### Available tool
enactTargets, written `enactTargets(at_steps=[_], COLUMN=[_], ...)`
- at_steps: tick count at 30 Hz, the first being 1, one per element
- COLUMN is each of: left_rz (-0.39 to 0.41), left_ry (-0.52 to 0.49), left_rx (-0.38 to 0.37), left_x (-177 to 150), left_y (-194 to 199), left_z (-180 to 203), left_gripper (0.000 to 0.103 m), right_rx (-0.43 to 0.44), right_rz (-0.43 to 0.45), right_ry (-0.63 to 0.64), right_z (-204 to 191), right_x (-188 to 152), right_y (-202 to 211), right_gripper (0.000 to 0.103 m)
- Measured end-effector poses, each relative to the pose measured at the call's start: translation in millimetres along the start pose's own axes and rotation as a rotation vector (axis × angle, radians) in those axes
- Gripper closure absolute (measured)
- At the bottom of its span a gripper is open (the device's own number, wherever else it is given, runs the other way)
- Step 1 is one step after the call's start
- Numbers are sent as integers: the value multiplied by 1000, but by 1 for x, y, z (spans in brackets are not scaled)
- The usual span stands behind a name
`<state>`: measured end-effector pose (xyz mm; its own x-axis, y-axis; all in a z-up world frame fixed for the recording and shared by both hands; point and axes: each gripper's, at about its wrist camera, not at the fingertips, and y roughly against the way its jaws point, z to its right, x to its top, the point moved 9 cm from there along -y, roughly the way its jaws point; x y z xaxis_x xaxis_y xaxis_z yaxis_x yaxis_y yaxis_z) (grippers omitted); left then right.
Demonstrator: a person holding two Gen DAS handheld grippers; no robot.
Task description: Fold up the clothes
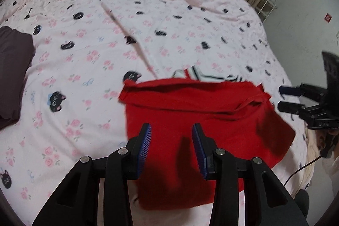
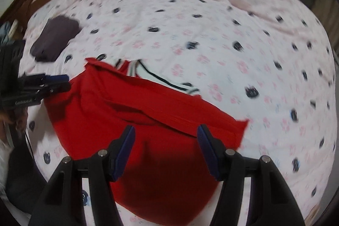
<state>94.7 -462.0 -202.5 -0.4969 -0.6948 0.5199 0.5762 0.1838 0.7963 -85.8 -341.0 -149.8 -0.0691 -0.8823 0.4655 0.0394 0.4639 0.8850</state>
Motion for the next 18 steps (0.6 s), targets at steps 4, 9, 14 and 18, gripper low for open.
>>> enactTargets(at_steps=[4, 9, 14, 18], left_rz=[-49, -74, -87, -88], left_ry=[10, 23, 42, 53], left_rx=[17, 21, 6, -3], left_x=[-13, -25, -31, -31], left_y=[-4, -2, -4, -3], left_z=[-19, -33, -38, -39], left_gripper=[58, 47, 47, 47], right_rx=[-15, -32, -54, -96], right_rz=[4, -4, -45, -97], right_ry=[115, 261, 402, 507], right_z=[-29, -63, -96, -113], right_x=[14, 30, 43, 49], right_y=[-8, -29, -60, -88], right_gripper=[41, 44, 52, 55])
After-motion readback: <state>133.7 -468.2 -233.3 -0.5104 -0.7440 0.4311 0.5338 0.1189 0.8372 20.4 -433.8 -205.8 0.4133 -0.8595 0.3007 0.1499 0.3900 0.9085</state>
